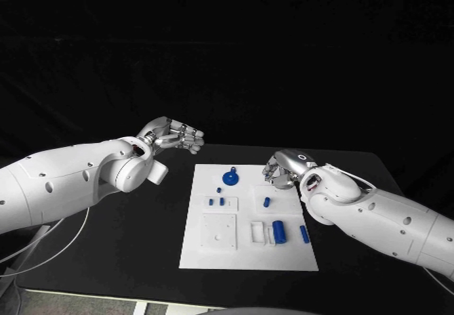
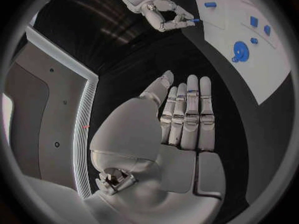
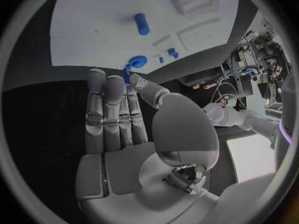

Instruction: Assemble the parts on the task board

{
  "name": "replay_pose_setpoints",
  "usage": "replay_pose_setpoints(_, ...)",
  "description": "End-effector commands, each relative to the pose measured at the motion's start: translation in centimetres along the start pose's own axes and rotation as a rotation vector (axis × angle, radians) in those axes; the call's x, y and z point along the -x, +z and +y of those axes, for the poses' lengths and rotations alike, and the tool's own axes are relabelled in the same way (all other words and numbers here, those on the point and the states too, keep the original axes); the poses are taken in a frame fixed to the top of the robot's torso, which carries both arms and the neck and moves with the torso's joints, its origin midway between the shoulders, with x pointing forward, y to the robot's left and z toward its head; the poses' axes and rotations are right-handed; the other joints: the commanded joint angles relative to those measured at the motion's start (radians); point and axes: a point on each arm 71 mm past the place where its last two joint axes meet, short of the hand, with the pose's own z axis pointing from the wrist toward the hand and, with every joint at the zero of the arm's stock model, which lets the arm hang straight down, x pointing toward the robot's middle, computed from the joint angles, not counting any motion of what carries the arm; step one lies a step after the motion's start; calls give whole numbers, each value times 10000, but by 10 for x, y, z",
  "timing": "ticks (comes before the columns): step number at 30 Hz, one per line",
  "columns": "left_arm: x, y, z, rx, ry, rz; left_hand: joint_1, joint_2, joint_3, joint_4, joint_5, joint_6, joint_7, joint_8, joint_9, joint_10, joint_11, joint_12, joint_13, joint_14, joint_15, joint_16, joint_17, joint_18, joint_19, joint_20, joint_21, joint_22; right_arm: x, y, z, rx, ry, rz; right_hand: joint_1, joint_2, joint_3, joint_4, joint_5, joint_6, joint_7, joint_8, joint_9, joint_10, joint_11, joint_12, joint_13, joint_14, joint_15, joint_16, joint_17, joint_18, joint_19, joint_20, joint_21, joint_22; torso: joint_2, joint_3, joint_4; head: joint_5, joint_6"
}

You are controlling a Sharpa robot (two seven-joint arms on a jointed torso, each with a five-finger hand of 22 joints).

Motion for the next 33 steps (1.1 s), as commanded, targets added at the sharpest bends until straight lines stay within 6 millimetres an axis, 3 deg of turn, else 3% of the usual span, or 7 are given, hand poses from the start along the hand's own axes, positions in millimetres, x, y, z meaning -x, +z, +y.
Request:
replay_pose_setpoints(1,-2,2,-3,-142,-99,44,87,6,-56,-8,-1,-39,17,4,-3,-56,7,-21,1,69,19,-27,2,192,93,-7,3,-9,-1,-4,17,587,955,-106,85,18,1,59,-9,44,29,21,18,50,-10,27,8,24,-31,-46,11,198,301,-53,49,140,8,-2,28,200,-5)
replay_pose_setpoints(9,-5,5,-4,-172,-149,-6,98,28,-52,-11,4,-29,16,8,-2,-39,2,-20,1,76,14,-26,3,194,99,-12,9,-10,-9,-9,51,1404,1733,112,83,41,-17,70,5,30,33,22,20,34,-5,24,8,39,-27,-67,13,217,314,-49,45,128,0,-33,29,676,-76)
replay_pose_setpoints(14,-10,8,-6,-203,-190,40,95,39,-52,-6,12,-26,15,7,-2,-27,-2,-20,1,84,12,-26,4,193,103,-15,10,-3,-24,-11,68,1795,1816,407,89,53,-28,62,16,20,36,21,20,27,-2,26,8,40,-26,-74,17,229,314,-46,42,125,11,-26,48,1013,-168)
replay_pose_setpoints(18,-14,10,-7,-226,-206,100,95,39,-52,-6,12,-26,15,7,-2,-27,-2,-20,1,84,12,-26,4,193,103,-15,10,-3,-35,-12,77,2012,1661,572,93,68,-37,51,16,12,39,22,21,19,2,25,8,40,-22,-82,21,242,313,-39,41,125,15,-24,68,1124,-236)
replay_pose_setpoints(22,-18,13,-9,-256,-217,162,95,39,-52,-6,12,-26,15,7,-2,-27,-2,-20,1,84,12,-26,4,193,103,-15,10,-3,-46,-13,83,2138,1462,734,100,80,-37,29,7,8,39,22,21,16,4,26,8,46,-20,-84,27,251,318,-36,44,128,16,-25,48,1262,-304)
replay_pose_setpoints(33,-24,16,-13,-329,-250,298,85,49,-54,7,12,-26,15,5,-3,-22,-4,-20,1,88,11,-26,3,192,103,-16,8,0,-73,-18,91,2321,928,1152,104,89,-18,-14,1,6,40,22,21,12,6,26,8,59,-20,-83,38,256,329,-35,60,135,17,-4,41,1486,-438)
